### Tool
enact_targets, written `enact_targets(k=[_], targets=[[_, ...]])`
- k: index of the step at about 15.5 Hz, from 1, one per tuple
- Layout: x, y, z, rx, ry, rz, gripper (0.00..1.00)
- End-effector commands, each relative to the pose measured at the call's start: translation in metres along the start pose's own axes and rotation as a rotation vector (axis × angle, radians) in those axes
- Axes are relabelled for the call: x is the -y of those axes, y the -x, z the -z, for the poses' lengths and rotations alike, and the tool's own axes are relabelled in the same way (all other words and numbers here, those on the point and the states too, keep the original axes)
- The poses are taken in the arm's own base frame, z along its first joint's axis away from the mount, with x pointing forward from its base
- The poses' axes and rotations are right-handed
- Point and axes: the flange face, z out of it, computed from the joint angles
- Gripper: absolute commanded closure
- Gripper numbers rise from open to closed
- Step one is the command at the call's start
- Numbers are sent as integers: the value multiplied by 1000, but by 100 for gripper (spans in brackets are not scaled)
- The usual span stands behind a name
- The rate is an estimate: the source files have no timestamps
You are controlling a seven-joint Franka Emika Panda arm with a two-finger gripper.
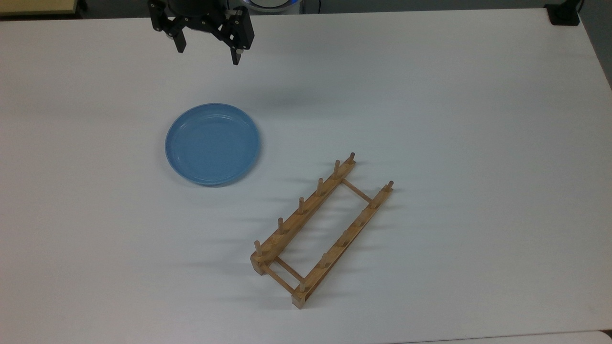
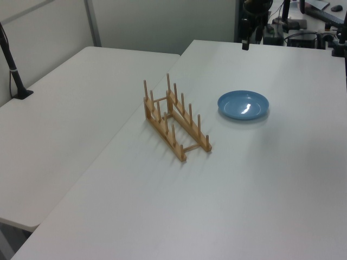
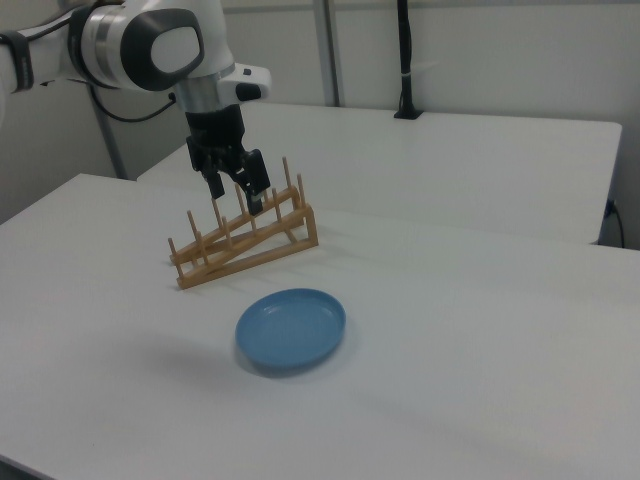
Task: Place plate in plate rack
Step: 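Move the open gripper down toward the rim of the blue plate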
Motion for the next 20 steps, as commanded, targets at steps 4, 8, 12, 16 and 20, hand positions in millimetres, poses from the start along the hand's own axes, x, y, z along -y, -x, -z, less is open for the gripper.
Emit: enact_targets(k=[4,8,12,16,20], targets=[[3,7,0,21,2,6,0],[0,7,0,20,2,0,0],[-4,5,-2,25,0,27,0],[-12,2,-7,37,-42,49,0],[-19,-10,-36,74,-76,82,0]])
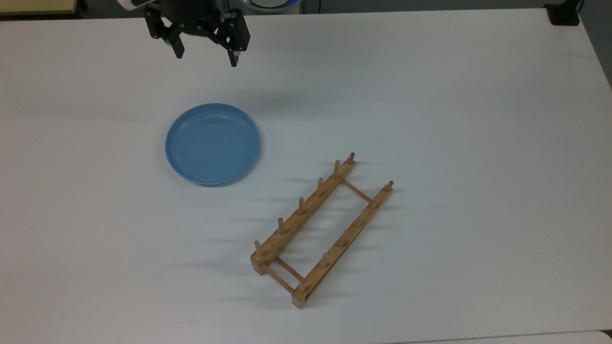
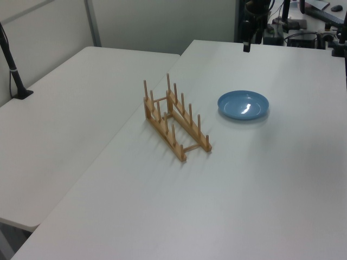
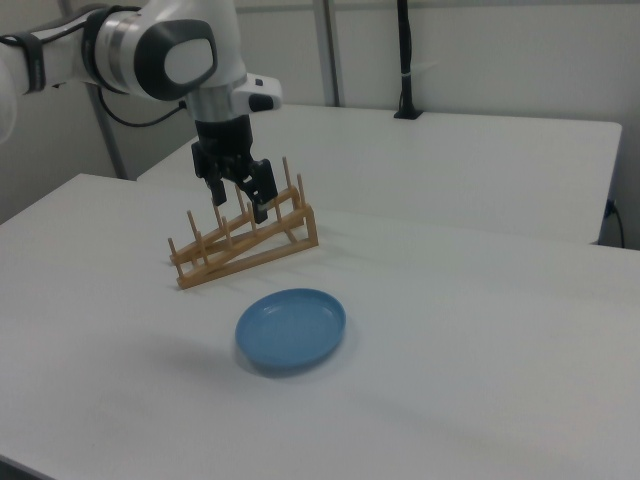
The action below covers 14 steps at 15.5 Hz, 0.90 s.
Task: Place plate in plate rack
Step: 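Move the open gripper down toward the rim of the blue plate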
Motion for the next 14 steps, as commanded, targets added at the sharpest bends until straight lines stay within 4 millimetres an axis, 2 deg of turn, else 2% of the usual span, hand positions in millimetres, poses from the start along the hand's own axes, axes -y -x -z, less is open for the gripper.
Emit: enact_targets(k=[1,4,10,12,14], targets=[[-17,-10,-31,57,-21,13,0],[-44,-28,-63,55,-22,21,0],[-76,-51,-143,125,-11,85,0],[-75,-62,-174,116,-33,71,0],[-79,-68,-191,105,-25,68,0]])
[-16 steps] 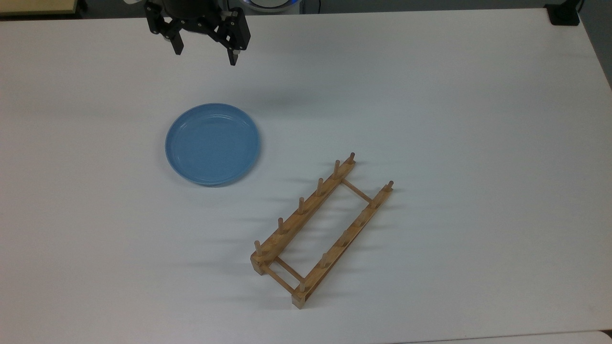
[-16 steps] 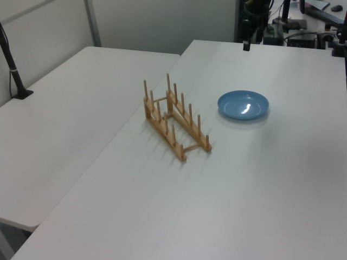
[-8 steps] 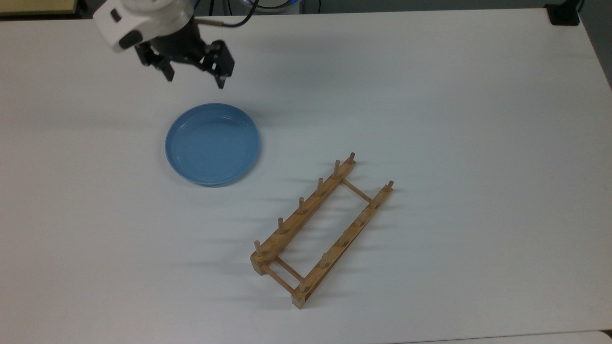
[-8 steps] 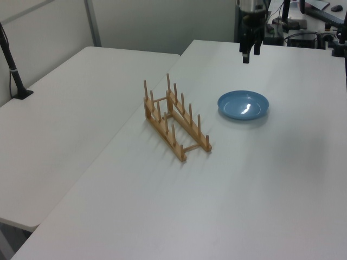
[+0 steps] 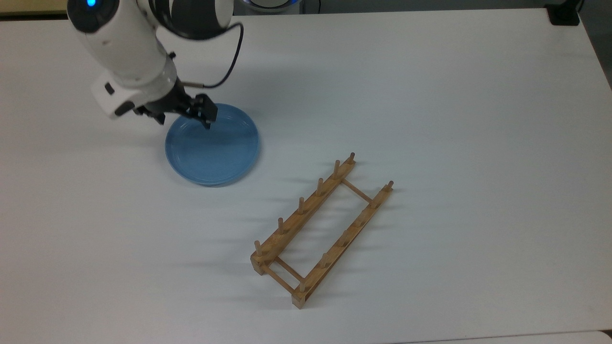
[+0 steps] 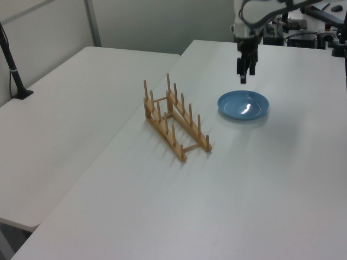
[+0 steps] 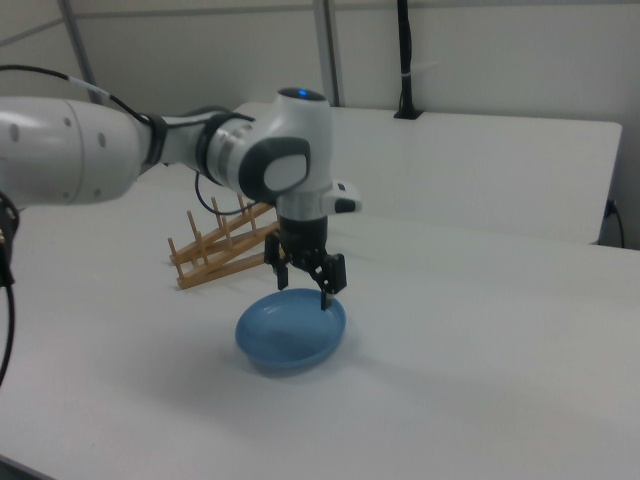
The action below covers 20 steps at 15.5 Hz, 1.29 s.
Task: Place plate in plate rack
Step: 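Close the gripper on the blue plate's rim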
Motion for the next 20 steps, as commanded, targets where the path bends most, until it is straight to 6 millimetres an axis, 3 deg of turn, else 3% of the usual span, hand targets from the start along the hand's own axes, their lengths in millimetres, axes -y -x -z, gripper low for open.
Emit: enact_targets(k=[1,6,13,20], targets=[[-6,-13,-28,-14,-8,11,0],[-34,-10,-30,-12,0,99,6],[-45,-19,-51,-36,22,141,19],[-45,-22,-59,-43,26,148,61]])
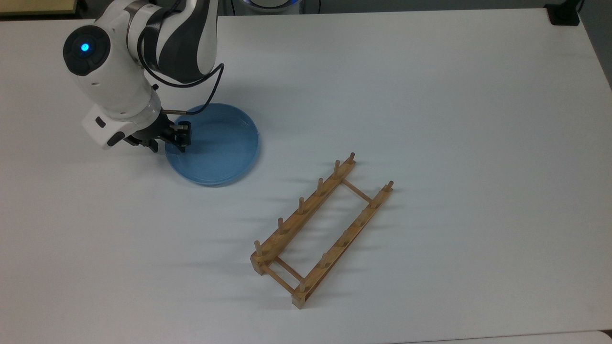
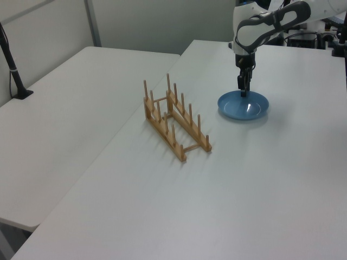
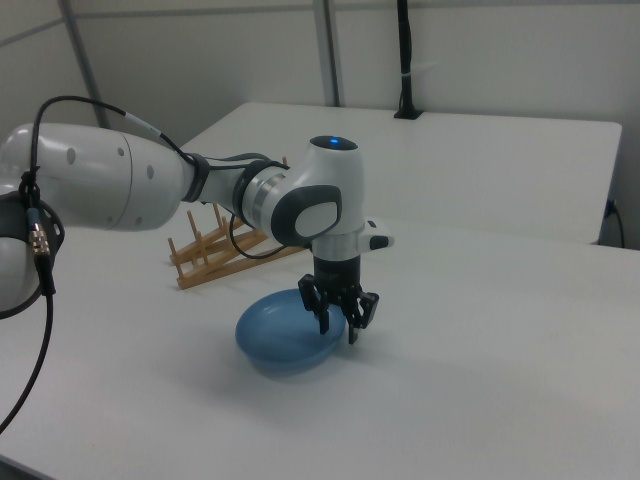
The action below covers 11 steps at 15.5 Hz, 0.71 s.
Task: Place plate in plate rack
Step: 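Close the gripper on the blue plate's rim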
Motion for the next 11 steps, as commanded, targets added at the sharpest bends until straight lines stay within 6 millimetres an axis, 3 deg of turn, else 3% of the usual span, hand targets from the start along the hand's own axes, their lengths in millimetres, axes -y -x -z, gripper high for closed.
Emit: enact_targets(k=[1,7,11], targets=[[2,0,6,-27,-12,28,65],[1,1,7,-25,-14,65,90],[0,1,9,-26,-12,88,99]])
